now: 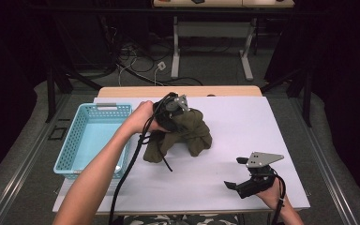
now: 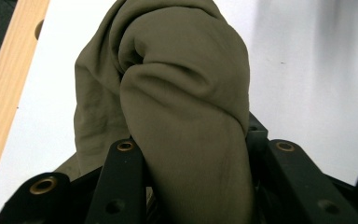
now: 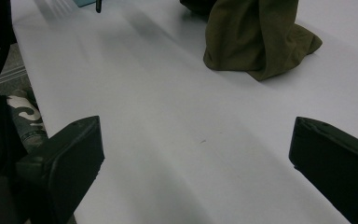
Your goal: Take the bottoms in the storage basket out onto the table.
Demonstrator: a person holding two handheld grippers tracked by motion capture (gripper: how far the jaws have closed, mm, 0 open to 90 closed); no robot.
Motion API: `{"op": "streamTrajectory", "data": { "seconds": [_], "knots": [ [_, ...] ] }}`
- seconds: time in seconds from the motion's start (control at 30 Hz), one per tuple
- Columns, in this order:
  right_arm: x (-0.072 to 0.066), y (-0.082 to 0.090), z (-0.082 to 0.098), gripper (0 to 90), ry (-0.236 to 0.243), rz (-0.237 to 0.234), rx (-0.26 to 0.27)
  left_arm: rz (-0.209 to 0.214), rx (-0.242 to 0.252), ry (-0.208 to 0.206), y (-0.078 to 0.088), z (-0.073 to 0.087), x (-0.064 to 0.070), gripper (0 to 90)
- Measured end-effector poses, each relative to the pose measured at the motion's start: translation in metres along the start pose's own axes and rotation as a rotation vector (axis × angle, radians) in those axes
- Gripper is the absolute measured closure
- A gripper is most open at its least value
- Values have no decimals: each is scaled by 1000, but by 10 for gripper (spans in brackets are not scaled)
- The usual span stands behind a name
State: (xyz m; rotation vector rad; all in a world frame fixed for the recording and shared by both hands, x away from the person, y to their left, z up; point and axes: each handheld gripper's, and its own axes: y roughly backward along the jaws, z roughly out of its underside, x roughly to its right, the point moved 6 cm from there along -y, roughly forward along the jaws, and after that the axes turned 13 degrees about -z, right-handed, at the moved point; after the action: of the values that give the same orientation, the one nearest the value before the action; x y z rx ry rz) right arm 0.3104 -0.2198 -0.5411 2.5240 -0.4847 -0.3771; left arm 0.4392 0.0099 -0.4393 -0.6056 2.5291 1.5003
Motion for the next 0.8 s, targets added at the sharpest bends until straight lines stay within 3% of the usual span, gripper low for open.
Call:
{"op": "streamTrajectory", "data": {
  "seconds": [0.37,0.8],
  "knots": [
    [0,0,0,28,-2,0,2,-2,-7,13,-8,4,9,633],
    [-1,0,-1,28,0,-3,3,-6,-10,61,-22,10,14,625]
  ]
}}
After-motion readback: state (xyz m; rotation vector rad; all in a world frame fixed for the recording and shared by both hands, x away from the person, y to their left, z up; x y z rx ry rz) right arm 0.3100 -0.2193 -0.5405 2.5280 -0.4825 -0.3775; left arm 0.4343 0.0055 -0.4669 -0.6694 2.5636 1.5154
